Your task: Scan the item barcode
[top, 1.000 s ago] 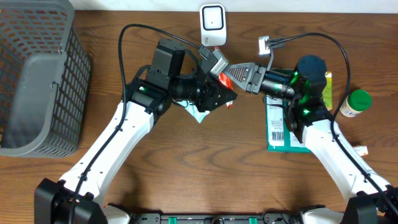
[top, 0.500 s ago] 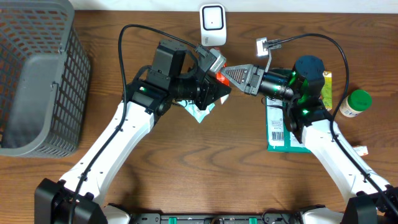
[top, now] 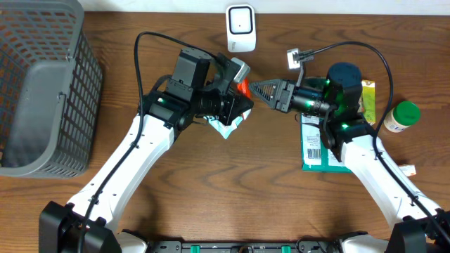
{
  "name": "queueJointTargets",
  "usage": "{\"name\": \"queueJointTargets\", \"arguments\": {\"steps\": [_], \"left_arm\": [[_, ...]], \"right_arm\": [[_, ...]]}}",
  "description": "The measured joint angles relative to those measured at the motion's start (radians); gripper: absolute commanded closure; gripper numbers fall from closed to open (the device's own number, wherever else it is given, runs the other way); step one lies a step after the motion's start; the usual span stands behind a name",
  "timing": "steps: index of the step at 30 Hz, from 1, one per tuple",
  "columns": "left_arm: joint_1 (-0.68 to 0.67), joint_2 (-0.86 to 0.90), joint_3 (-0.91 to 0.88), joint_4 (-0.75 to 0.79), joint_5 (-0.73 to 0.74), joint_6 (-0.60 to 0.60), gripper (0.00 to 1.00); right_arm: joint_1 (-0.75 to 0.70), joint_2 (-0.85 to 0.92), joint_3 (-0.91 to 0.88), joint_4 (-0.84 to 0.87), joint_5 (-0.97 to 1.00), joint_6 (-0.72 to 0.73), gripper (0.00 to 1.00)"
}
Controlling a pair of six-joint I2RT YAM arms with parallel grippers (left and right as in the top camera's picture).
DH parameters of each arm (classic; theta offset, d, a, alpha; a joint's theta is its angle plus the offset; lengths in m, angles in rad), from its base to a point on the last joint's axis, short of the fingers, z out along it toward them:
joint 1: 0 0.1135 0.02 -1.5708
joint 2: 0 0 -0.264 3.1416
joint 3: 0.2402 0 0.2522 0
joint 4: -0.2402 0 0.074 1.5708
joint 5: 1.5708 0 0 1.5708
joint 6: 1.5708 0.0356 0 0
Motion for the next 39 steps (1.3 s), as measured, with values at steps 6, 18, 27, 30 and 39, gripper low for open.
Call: {"name": "queueJointTargets", "arguments": {"steps": [6, 18, 27, 30, 39], "left_arm": [[0.000, 0.000, 0.000, -0.022, 0.043, 0.000, 0.93], [-0.013, 0.000, 0.000, -0.039, 0.088, 0.000, 0.93], [-0.022, 0.000, 0.000, -0.039, 0.090, 0.002, 0.74], [-0.023, 0.000, 0.000, -0.039, 0.084, 0.001, 0.63], [-0.024, 0.000, 0.000, -0.028, 0.014, 0.000, 0.53]], "right_arm": [[0.019, 0.000, 0.000, 0.014, 0.010, -0.066, 0.61], [0.040, 0.000, 0.000, 0.024, 0.037, -0.098, 0.66], [0.056, 0.000, 0.000, 0.028, 0.049, -0.127, 0.99], [0.052, 0.000, 0.000, 0.027, 0.057, -0.129, 0.99], [0.004, 0.000, 0.000, 0.028, 0.071, -0.049, 0.99]]}}
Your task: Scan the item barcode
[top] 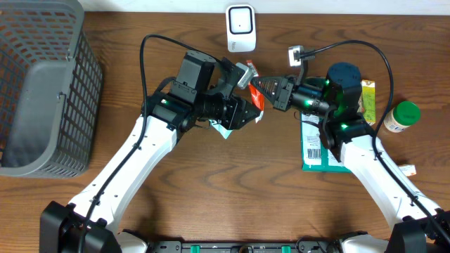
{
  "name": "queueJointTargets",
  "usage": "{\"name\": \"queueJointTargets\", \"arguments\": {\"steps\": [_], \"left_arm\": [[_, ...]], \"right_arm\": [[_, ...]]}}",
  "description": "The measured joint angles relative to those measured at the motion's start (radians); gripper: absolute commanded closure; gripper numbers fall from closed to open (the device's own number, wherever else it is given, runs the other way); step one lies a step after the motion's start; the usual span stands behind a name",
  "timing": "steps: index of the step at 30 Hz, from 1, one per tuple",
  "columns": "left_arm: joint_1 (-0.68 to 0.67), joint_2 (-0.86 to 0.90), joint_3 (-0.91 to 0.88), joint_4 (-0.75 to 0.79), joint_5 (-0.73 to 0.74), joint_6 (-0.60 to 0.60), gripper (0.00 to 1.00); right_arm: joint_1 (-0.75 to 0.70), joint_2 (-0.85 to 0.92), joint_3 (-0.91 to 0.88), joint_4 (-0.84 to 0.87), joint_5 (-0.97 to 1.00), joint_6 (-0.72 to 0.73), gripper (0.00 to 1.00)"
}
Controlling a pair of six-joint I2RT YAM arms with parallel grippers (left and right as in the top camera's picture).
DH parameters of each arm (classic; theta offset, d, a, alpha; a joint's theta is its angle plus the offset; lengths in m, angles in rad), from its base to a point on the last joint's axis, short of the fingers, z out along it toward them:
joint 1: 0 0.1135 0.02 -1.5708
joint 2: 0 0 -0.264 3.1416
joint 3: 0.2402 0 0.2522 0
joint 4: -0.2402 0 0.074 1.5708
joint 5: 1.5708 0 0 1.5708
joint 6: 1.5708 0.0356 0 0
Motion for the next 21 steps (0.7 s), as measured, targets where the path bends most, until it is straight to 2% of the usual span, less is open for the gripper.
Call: {"name": "queueJointTargets", "arguments": {"steps": [8, 16, 21], "left_arm": [[-0.001, 0.000, 0.000, 0.121, -0.033, -0.023, 0.51], [-0.001, 0.000, 0.000, 0.227, 0.029, -0.099, 0.52], [-0.001, 0.000, 0.000, 0.227, 0.079, -0.109, 0.53]], "right_arm": [[-0.001, 0.000, 0.000, 0.014, 0.037, 0.198, 0.99], [-0.002, 0.001, -0.002, 0.276, 0.095, 0.401, 0.99], [-0.002, 0.000, -0.002, 0.271, 0.117, 0.441, 0.99]]}}
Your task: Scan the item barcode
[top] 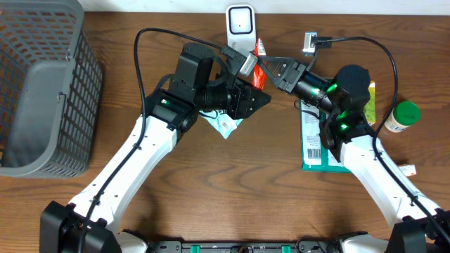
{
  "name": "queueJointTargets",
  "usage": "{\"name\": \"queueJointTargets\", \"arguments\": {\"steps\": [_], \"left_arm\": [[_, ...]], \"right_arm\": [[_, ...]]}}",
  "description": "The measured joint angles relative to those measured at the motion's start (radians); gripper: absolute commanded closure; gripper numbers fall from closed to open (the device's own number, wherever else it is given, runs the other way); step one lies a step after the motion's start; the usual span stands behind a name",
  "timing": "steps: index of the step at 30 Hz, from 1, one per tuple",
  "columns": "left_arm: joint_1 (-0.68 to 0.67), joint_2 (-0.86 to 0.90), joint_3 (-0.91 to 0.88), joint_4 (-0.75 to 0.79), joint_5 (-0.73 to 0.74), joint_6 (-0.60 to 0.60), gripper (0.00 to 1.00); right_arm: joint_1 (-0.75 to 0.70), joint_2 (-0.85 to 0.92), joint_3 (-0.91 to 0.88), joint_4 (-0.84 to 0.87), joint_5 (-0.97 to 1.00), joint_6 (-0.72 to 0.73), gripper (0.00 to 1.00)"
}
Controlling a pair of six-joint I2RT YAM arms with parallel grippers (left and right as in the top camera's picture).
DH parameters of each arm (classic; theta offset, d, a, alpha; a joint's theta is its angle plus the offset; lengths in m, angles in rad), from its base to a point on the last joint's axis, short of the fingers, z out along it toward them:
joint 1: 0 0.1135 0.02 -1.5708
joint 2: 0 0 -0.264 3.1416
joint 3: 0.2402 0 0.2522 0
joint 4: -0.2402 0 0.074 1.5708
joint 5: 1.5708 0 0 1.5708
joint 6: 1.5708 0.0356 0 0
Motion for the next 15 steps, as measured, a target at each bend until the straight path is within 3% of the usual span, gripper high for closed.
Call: {"name": "queueJointTargets", "arguments": {"steps": [3, 8, 15], "left_arm": [[0.001, 0.000, 0.000, 0.001, 0.014, 0.000, 0.53], [0.024, 0.000, 0.000, 0.006, 0.027, -0.001, 0.70], [0.045, 0.000, 0.000, -0.004, 0.028, -0.007, 0.72]], "right_arm": [[0.000, 0.000, 0.000, -0.030, 0.006, -0.001, 0.99], [0.000, 0.000, 0.000, -0.037, 0.006, -0.030, 0.99], [0.000, 0.000, 0.000, -0.035, 0.010, -0.047, 0.99]]}}
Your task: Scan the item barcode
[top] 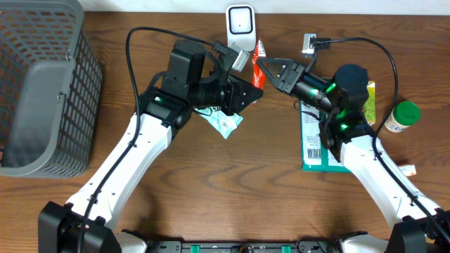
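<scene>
A small red packet (261, 49) is held up beside the white barcode scanner (240, 27) at the back edge of the table. My right gripper (261, 63) is shut on the packet's lower end, reaching in from the right. The packet sits just right of the scanner's face; its barcode cannot be made out. My left gripper (254, 91) hovers a little below and left of the packet. It touches nothing, and its jaws look spread and empty.
A crumpled white and teal packet (225, 123) lies under the left wrist. A teal box (315, 147), a yellow-green pouch (368, 98) and a green-capped bottle (402, 116) lie at the right. A grey mesh basket (42, 84) fills the left.
The right gripper has brought the red packet slightly closer to the scanner. The left arm has drawn back a little to the left, away from the packet.
The red packet was first between both gripper tips over the table's middle. Then the two grippers met on it, slightly to the right. Later the right gripper alone held it raised near the scanner, the left beside it. Now it is next to the scanner.
</scene>
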{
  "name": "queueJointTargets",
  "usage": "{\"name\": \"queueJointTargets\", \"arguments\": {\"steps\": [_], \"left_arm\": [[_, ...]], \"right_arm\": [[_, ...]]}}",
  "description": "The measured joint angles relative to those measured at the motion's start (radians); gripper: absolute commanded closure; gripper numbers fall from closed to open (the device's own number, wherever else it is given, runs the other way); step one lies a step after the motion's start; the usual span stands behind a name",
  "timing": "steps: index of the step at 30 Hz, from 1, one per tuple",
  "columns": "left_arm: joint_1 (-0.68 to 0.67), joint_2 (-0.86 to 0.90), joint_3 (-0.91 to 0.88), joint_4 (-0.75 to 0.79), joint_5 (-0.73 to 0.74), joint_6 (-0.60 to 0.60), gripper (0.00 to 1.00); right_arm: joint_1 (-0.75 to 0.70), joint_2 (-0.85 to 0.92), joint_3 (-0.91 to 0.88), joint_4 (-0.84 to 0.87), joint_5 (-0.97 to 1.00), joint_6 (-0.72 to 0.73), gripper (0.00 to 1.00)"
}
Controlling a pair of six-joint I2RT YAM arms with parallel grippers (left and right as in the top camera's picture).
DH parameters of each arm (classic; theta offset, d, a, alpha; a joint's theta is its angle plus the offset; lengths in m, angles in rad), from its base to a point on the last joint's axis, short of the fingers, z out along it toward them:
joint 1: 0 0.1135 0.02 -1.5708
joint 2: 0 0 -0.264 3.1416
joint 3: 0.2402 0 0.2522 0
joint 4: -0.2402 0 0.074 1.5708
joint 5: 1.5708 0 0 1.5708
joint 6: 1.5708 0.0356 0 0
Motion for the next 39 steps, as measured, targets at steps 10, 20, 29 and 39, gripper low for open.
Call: {"name": "queueJointTargets", "arguments": {"steps": [10, 20, 29, 39], "left_arm": [[0.000, 0.000, 0.000, -0.011, 0.008, -0.006, 0.76], [0.000, 0.000, 0.000, -0.012, 0.019, -0.011, 0.71], [0.000, 0.000, 0.000, -0.013, 0.019, -0.011, 0.91], [-0.001, 0.000, 0.000, -0.024, 0.019, -0.011, 0.93]], "right_arm": [[0.000, 0.000, 0.000, 0.000, 0.019, -0.003, 0.99], [0.012, 0.000, 0.000, 0.000, 0.030, -0.003, 0.99], [0.036, 0.000, 0.000, -0.002, 0.036, -0.007, 0.99], [0.036, 0.000, 0.000, -0.041, 0.028, -0.080, 0.68]]}}
